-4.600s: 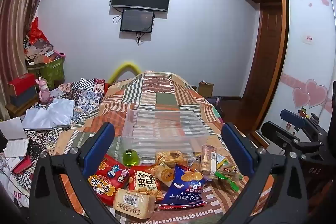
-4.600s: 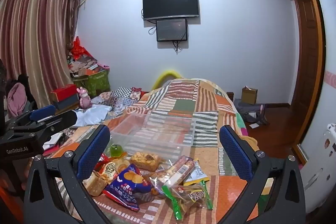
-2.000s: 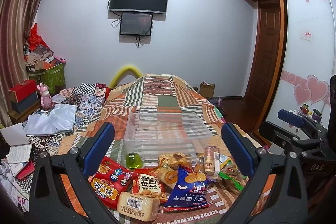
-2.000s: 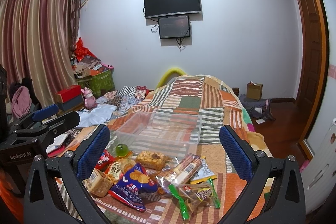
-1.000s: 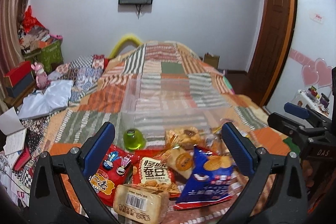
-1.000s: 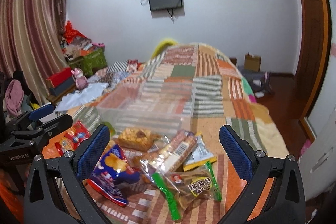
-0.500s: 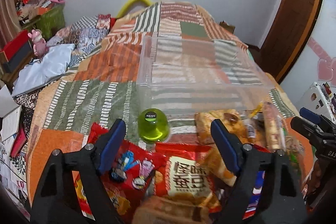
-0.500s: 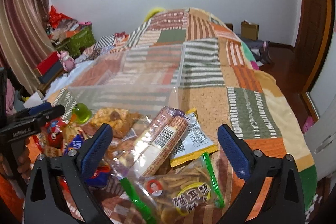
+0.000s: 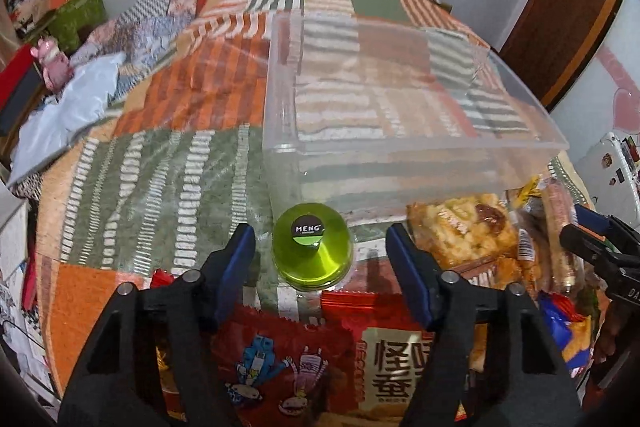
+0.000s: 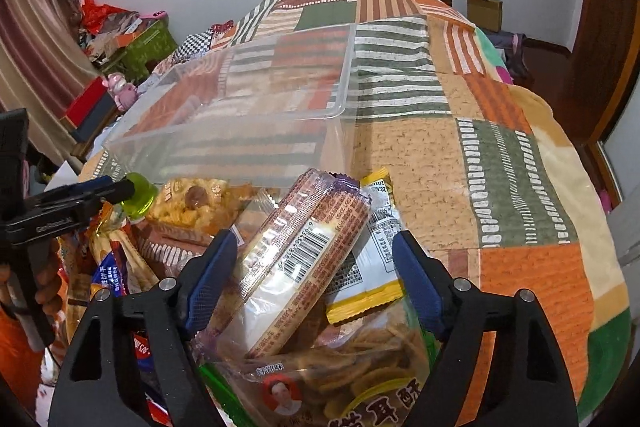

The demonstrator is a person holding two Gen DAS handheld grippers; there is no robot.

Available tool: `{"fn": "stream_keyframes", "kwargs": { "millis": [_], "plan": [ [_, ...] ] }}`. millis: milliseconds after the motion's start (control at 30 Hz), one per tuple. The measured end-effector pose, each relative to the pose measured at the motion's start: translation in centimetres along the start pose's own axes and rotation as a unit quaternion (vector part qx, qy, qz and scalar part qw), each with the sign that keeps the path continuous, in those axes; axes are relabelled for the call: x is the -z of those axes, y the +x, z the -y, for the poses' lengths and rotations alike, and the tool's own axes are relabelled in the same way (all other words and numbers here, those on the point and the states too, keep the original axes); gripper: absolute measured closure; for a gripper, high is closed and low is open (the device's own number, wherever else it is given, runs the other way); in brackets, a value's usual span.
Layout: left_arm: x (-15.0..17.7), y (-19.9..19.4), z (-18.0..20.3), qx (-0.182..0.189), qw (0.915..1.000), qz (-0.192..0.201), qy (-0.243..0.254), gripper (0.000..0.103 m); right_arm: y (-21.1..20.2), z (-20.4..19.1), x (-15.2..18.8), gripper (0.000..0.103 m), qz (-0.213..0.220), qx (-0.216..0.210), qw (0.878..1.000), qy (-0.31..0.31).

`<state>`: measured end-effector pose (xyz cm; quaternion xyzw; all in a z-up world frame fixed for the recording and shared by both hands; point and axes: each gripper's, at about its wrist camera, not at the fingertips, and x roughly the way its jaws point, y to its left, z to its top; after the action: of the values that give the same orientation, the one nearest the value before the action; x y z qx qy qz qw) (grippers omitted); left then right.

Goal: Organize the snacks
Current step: 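Grasp the green jelly cup with the left tool while the right tool grasps the striped biscuit roll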

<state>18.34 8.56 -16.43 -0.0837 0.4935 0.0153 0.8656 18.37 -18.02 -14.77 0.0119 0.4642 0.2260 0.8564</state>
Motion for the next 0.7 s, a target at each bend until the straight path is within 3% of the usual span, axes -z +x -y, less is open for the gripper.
{"fn": "stream_keyframes", "kwargs": {
  "millis": [267,400,700],
  "plan": [
    [-0.1,1.8,-0.3,0.001,0.9997,-0.023,-0.002,0.045,1.0,-0.3,-0.2,0.033,-0.021,-0.021,1.000,0.005],
    [-0.1,2.4,-0.4,0.001,0.9995,-0.030,-0.009,0.055,1.2,-0.7,-0.1,0.040,-0.023,-0.026,0.999,0.000],
    [0.8,1.4,-0.4,0.014,0.9994,-0.023,-0.019,0.056,0.7,-0.9,0.0,0.053,-0.009,-0.033,0.999,0.005]
  ]
}}
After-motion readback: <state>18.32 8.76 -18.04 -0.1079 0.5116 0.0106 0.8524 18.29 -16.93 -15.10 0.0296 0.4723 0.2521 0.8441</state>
